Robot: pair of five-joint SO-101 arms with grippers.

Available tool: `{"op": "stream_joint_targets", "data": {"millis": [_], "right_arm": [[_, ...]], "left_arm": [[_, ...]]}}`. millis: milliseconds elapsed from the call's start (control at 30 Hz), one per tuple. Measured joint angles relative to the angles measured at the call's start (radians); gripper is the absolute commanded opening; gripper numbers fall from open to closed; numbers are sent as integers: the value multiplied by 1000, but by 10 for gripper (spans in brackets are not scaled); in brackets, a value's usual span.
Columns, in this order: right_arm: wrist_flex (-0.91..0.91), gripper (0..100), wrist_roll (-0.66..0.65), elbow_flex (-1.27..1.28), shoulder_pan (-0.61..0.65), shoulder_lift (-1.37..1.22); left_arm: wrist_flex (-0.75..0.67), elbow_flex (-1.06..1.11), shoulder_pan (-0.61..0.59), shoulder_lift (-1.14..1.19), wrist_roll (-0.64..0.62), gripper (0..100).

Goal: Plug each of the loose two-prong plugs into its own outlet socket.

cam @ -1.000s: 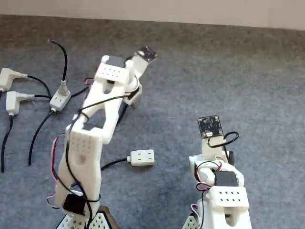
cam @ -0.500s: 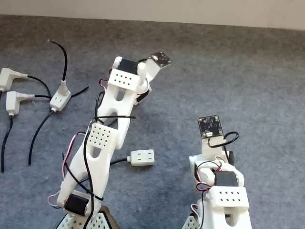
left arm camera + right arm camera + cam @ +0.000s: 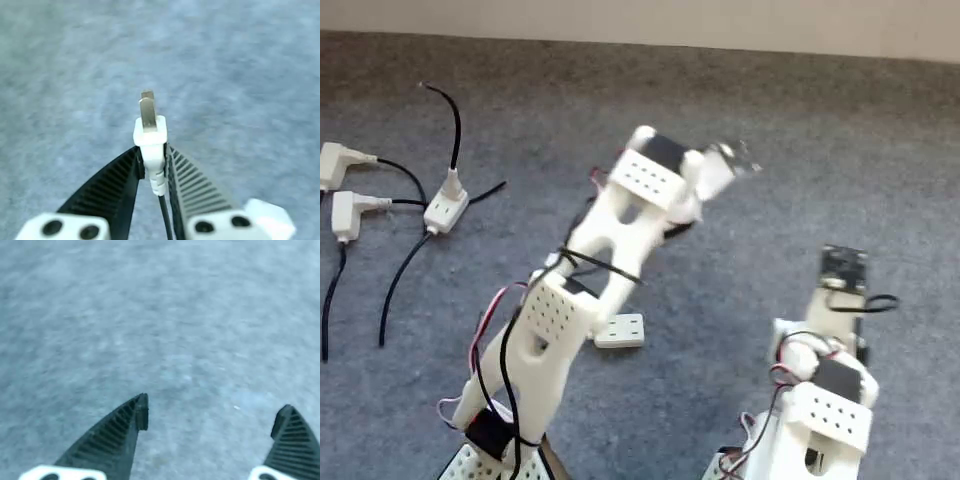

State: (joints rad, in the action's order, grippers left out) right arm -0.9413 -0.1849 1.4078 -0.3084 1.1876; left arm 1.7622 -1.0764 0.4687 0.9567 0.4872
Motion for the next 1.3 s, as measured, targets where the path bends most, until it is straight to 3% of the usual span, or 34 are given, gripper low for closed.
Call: {"op": "stream_joint_targets", "data": {"millis": [367, 567, 800, 900, 1067, 1167, 1300], "right_arm": [[-63, 375, -61, -100, -434, 0], [-34, 375, -106, -100, -465, 0], [-34, 375, -173, -100, -466, 0], [-31, 375, -186, -100, -466, 0], [-31, 375, -187, -100, -420, 0], [-37, 375, -187, -100, -288, 0], [-215, 375, -187, -242, -43, -46]], "left_arm": [[0, 404, 367, -269, -2, 11], [0, 496, 480, -284, 6, 232], [0, 511, 482, -368, 5, 195], [0, 511, 411, -451, 8, 195], [2, 511, 152, -605, 6, 193], [2, 511, -25, -687, -49, 193], [2, 535, -304, -761, -275, 193]]}}
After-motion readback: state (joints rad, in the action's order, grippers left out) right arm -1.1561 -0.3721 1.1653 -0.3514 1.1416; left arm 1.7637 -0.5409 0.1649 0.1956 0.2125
